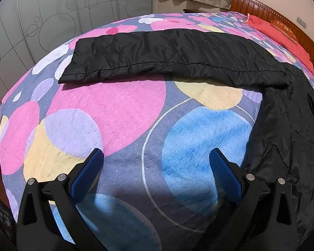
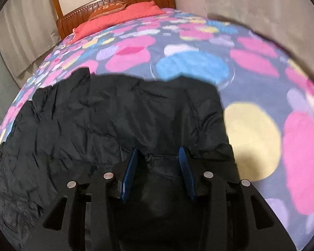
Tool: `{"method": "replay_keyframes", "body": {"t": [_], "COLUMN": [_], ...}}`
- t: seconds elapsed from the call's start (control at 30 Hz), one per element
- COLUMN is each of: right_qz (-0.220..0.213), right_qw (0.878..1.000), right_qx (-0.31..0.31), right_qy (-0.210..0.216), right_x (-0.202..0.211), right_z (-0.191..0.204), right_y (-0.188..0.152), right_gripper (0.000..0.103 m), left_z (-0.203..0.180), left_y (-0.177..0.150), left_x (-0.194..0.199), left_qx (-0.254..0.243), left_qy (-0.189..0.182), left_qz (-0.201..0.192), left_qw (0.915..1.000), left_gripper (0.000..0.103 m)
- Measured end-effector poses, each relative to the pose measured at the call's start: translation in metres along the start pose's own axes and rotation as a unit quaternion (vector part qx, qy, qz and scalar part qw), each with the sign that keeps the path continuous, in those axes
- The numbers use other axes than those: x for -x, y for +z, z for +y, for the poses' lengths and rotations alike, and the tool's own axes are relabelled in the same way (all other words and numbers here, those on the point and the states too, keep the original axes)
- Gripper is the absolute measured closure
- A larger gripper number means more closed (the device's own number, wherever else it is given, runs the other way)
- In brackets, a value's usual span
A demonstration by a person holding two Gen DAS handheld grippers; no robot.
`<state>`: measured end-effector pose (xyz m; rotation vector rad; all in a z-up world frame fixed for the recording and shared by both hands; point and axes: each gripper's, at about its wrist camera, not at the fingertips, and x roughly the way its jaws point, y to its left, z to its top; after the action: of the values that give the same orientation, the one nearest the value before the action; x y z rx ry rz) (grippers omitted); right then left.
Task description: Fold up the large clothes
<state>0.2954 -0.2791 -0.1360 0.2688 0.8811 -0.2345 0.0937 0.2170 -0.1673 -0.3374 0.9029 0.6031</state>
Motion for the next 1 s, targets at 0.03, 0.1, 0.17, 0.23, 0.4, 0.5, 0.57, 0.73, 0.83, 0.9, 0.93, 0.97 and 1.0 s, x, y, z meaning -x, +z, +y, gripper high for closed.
{"method": "replay_keyframes", "body": {"t": [0.03, 0.1, 0.17, 0.23, 0.4, 0.5, 0.57, 0.73, 0.83, 0.9, 0.93, 0.97, 1.0], "right_qz": [-0.016, -0.033, -0.033, -0.007, 0.013, -0.013, -0.005, -0.001, -0.018, -0.032, -0.031, -0.023, -0.014], "right_qw": [1.0, 0.999, 0.999, 1.0, 0.999, 1.0, 0.999, 0.998, 0.999, 0.998, 0.998, 0.998, 0.998], "right_qx": [-0.008, -0.008, 0.006, 0.012, 0.03, 0.024, 0.028, 0.063, 0.04, 0.049, 0.053, 0.059, 0.059], "right_qy": [0.013, 0.015, 0.002, -0.012, -0.02, -0.013, -0.018, -0.031, -0.003, -0.019, -0.023, -0.028, -0.028], "right_x": [0.007, 0.01, -0.001, -0.023, -0.029, -0.004, -0.006, -0.004, 0.023, 0.03, 0.028, 0.022, 0.015], "right_z": [0.003, 0.007, 0.015, 0.015, 0.018, 0.018, 0.018, 0.026, 0.022, 0.022, 0.021, 0.02, 0.019], "right_y": [0.006, 0.017, 0.025, 0.025, 0.023, 0.009, -0.006, -0.012, -0.02, -0.03, -0.032, -0.035, -0.037], "right_gripper": [0.061, 0.061, 0.061, 0.06, 0.059, 0.059, 0.058, 0.056, 0.052, 0.051, 0.051, 0.051, 0.051], "left_z": [-0.001, -0.001, -0.002, -0.002, -0.001, -0.002, -0.001, 0.001, 0.002, 0.001, 0.0, 0.001, 0.001], "left_y": [0.0, 0.0, 0.0, 0.0, 0.0, -0.001, 0.0, 0.001, 0.001, 0.001, 0.001, 0.001, 0.001], "left_x": [0.0, 0.0, 0.0, 0.0, 0.0, 0.0, 0.0, 0.0, -0.001, -0.001, -0.001, -0.001, -0.001], "left_qx": [-0.001, -0.003, -0.003, -0.004, -0.004, -0.004, -0.004, -0.002, -0.004, -0.004, -0.004, -0.003, -0.003], "left_qy": [0.002, 0.005, 0.005, 0.005, 0.005, 0.006, 0.006, 0.003, 0.005, 0.006, 0.005, 0.005, 0.004], "left_qz": [0.0, 0.0, 0.0, 0.0, 0.0, 0.0, 0.0, 0.001, 0.0, 0.0, 0.0, 0.0, 0.0], "left_qw": [1.0, 1.0, 1.0, 1.0, 1.0, 1.0, 1.0, 1.0, 1.0, 1.0, 1.0, 1.0, 1.0], "left_gripper": [0.002, 0.002, 0.002, 0.002, 0.002, 0.002, 0.002, 0.002, 0.002, 0.002, 0.002, 0.002, 0.002]}}
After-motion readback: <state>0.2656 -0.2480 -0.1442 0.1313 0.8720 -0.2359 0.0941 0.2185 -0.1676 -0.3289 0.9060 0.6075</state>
